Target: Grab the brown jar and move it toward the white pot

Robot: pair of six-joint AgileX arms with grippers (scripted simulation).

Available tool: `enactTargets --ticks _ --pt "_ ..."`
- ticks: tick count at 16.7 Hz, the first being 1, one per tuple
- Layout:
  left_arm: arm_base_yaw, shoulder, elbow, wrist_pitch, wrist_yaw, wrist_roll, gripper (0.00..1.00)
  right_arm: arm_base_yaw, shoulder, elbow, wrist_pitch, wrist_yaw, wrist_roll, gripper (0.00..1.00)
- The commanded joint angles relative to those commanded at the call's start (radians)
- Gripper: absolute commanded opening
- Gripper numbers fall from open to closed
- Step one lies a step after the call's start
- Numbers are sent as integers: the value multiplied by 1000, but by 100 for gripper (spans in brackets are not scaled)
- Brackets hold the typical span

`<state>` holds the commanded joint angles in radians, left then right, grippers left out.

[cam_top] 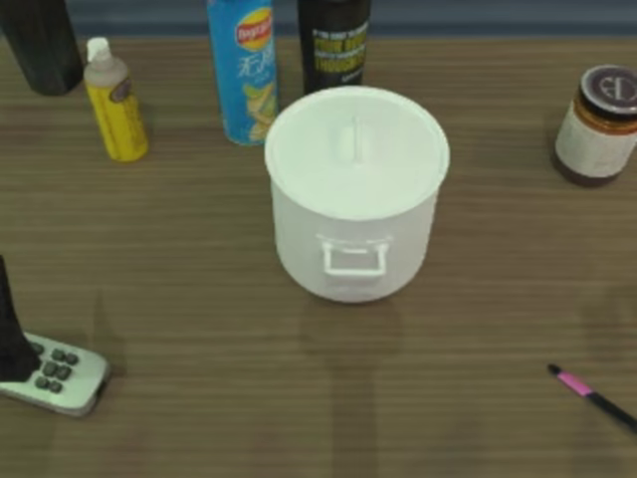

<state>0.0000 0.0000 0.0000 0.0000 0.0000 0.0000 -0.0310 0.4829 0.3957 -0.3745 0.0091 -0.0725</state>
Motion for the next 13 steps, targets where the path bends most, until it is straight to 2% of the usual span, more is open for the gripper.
enactTargets --ticks 6,13 --pt "0 0 0 0 0 0 100 -20 539 578 -327 -8 -100 100" --pt "0 0 0 0 0 0 100 -15 1223 1370 -660 -42 -251 100"
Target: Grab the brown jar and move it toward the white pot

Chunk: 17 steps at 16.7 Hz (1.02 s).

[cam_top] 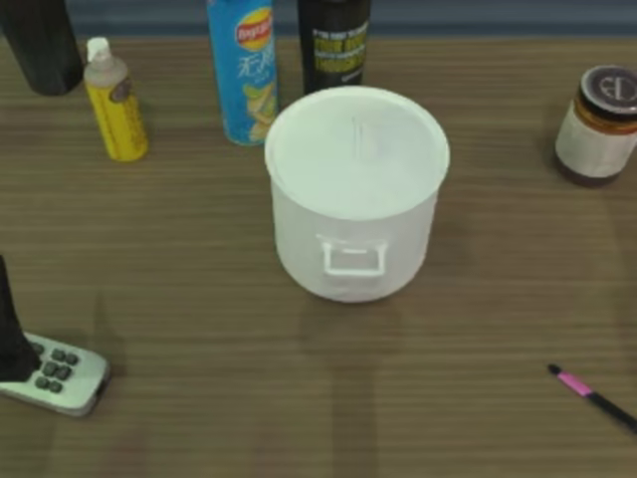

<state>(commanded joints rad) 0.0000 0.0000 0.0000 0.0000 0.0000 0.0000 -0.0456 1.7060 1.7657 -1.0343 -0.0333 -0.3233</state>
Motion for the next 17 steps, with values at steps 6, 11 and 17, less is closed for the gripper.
enactTargets --ticks 6,11,17 --pt "0 0 0 0 0 0 100 23 533 540 -241 -37 -126 100" --pt "0 0 0 0 0 0 100 41 812 785 -367 -58 -195 100" --pt "0 0 0 0 0 0 100 45 857 822 -389 -62 -208 100"
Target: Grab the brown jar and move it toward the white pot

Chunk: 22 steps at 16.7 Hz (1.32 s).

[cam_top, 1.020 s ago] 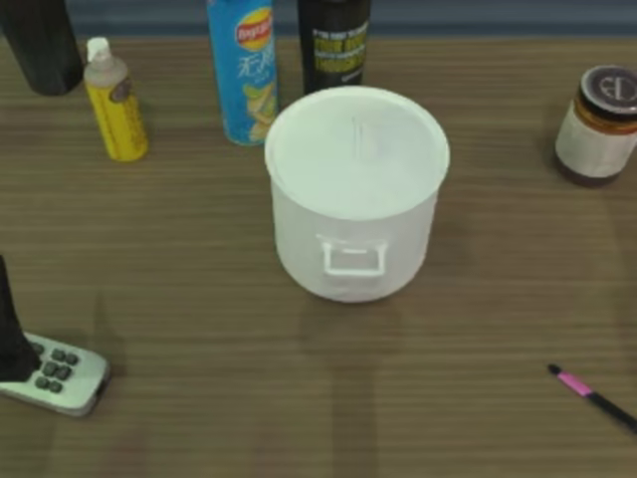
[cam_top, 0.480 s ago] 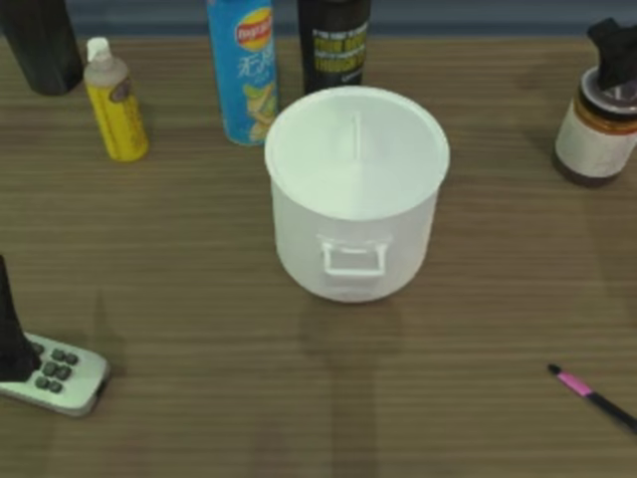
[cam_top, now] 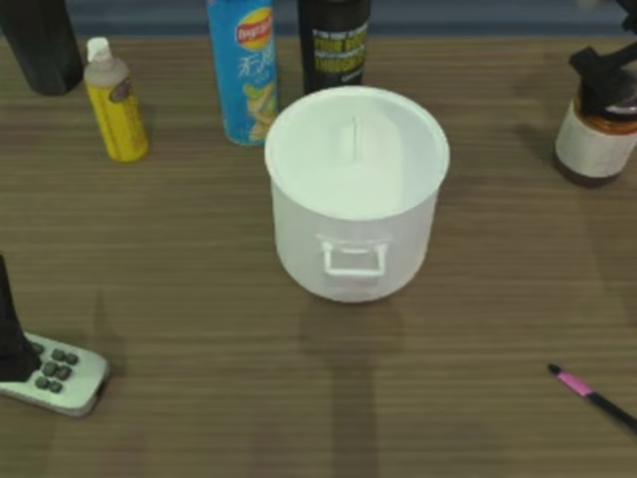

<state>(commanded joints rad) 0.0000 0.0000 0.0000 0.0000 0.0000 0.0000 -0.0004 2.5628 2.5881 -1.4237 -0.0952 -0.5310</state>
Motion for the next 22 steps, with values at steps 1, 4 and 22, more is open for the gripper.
enactTargets --ticks 1,4,22 --pt "0 0 0 0 0 0 100 -6 2 -3 2 1 1 100" --pt "0 0 0 0 0 0 100 0 0 -40 39 0 0 100" --pt "0 0 0 0 0 0 100 11 2 -193 196 2 11 40"
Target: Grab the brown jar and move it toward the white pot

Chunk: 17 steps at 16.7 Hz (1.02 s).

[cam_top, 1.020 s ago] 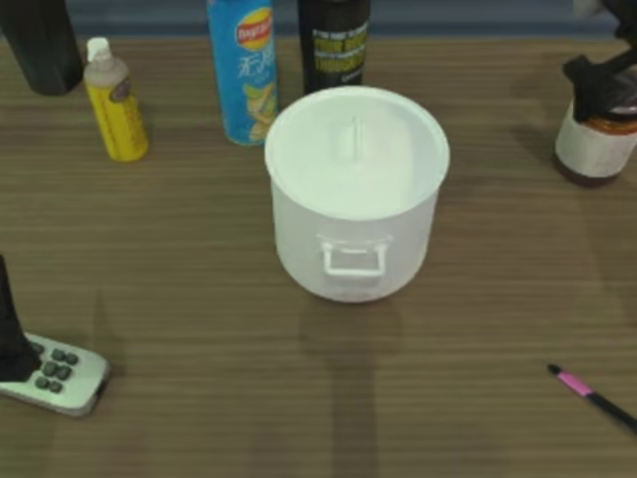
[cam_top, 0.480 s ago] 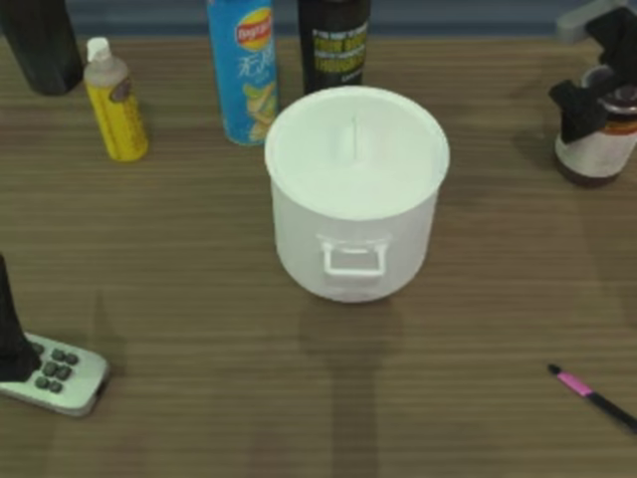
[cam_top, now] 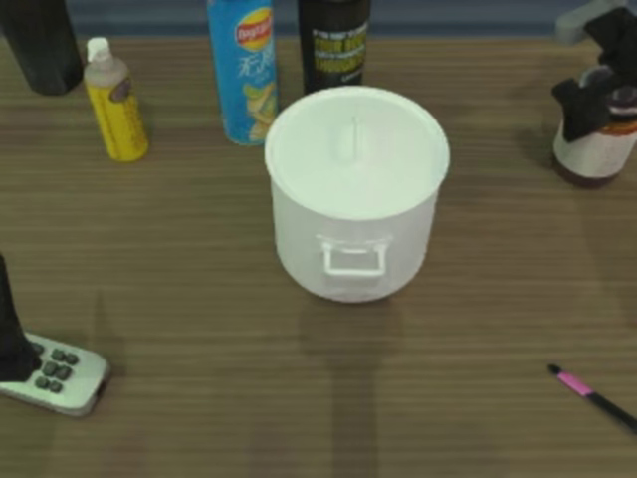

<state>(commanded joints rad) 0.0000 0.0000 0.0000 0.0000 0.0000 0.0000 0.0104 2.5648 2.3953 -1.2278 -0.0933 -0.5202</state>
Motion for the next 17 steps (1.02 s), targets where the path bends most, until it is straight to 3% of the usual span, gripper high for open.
enactTargets --ticks 5,17 --pt "0 0 0 0 0 0 100 0 0 0 0 0 0 2" --pt "0 0 0 0 0 0 100 1 -40 -39 -2 -2 -1 0"
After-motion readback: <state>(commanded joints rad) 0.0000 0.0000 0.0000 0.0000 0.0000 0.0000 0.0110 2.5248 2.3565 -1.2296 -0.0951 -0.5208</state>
